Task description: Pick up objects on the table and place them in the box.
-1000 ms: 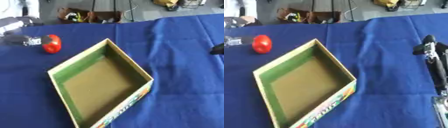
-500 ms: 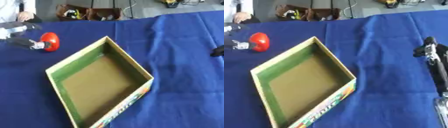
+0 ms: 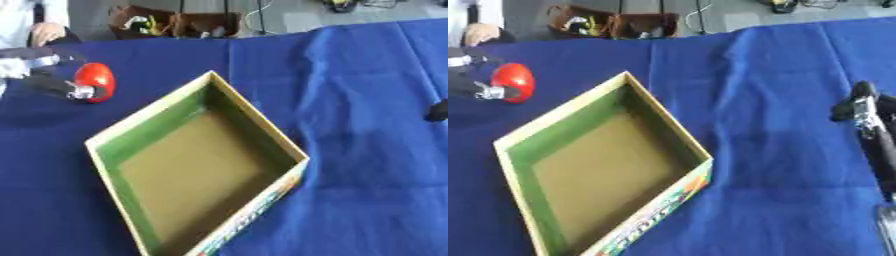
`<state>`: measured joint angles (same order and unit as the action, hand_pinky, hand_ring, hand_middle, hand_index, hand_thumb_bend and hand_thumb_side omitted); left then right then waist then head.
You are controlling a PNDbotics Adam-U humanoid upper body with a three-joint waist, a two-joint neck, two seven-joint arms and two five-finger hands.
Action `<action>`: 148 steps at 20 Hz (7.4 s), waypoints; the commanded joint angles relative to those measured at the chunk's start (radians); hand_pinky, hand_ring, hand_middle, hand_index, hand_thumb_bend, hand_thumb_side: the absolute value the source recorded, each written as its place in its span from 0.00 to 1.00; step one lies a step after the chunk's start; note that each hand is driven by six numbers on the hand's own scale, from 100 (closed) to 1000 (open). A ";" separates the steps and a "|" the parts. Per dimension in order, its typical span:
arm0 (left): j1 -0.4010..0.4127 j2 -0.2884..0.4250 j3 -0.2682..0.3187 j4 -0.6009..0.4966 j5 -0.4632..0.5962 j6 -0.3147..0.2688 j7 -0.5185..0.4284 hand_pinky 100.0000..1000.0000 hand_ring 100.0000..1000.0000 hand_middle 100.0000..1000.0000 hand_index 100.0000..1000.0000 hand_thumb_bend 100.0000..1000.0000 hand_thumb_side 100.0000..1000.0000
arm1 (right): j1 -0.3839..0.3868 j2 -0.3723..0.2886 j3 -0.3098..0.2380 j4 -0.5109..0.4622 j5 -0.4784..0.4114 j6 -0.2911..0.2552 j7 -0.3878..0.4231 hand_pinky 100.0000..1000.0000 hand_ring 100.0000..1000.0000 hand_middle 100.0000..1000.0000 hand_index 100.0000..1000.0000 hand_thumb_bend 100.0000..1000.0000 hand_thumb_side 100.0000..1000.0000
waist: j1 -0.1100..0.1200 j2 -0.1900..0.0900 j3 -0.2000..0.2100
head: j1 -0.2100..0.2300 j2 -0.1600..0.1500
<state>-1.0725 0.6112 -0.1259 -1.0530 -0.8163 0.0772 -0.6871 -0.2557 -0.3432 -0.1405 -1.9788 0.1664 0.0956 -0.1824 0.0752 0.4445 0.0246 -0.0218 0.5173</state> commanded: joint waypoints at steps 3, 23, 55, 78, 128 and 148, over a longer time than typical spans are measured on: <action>-0.043 0.036 0.040 0.015 -0.011 0.001 0.028 0.87 1.00 1.00 1.00 0.62 0.74 | -0.009 -0.018 0.003 -0.021 0.014 -0.004 0.009 0.71 0.48 0.32 0.44 0.00 0.84 | -0.002 -0.012 -0.007 | 0.011 -0.019; -0.116 0.095 0.099 0.056 0.091 -0.022 -0.187 0.87 1.00 1.00 1.00 0.59 0.75 | -0.014 -0.024 0.007 -0.021 0.031 -0.008 0.026 0.71 0.47 0.31 0.44 0.00 0.84 | 0.005 0.030 -0.035 | 0.041 -0.056; -0.112 0.062 0.112 0.134 -0.052 0.032 -0.040 0.63 0.95 1.00 1.00 0.53 0.69 | -0.010 -0.013 0.006 -0.021 0.048 -0.001 0.053 0.72 0.45 0.29 0.42 0.00 0.86 | 0.017 0.075 -0.061 | 0.066 -0.090; -0.124 0.046 0.111 0.170 -0.002 0.058 -0.018 0.38 0.85 0.94 1.00 0.26 0.37 | -0.009 -0.005 -0.005 -0.021 0.051 0.006 0.047 0.74 0.46 0.29 0.41 0.00 0.84 | 0.024 0.079 -0.063 | 0.072 -0.084; -0.066 0.170 -0.121 -0.395 0.280 0.236 -0.097 0.34 0.78 0.75 0.60 0.00 0.18 | 0.023 -0.005 -0.013 -0.021 0.032 0.043 0.034 0.77 0.46 0.27 0.41 0.00 0.81 | 0.020 -0.074 0.020 | -0.015 0.028; -0.034 0.222 -0.328 -0.910 0.575 0.466 -0.108 0.33 0.79 0.75 0.57 0.00 0.20 | 0.019 -0.004 -0.007 -0.021 0.018 0.048 0.047 0.78 0.47 0.27 0.41 0.00 0.82 | 0.030 -0.099 0.013 | -0.016 0.031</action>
<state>-1.0850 0.8098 -0.4476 -1.9415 -0.2468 0.4762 -0.7375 -0.2285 -0.3303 -0.1473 -1.9902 0.1917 0.1443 -0.1384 0.1095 0.3707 0.0363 -0.0412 0.5442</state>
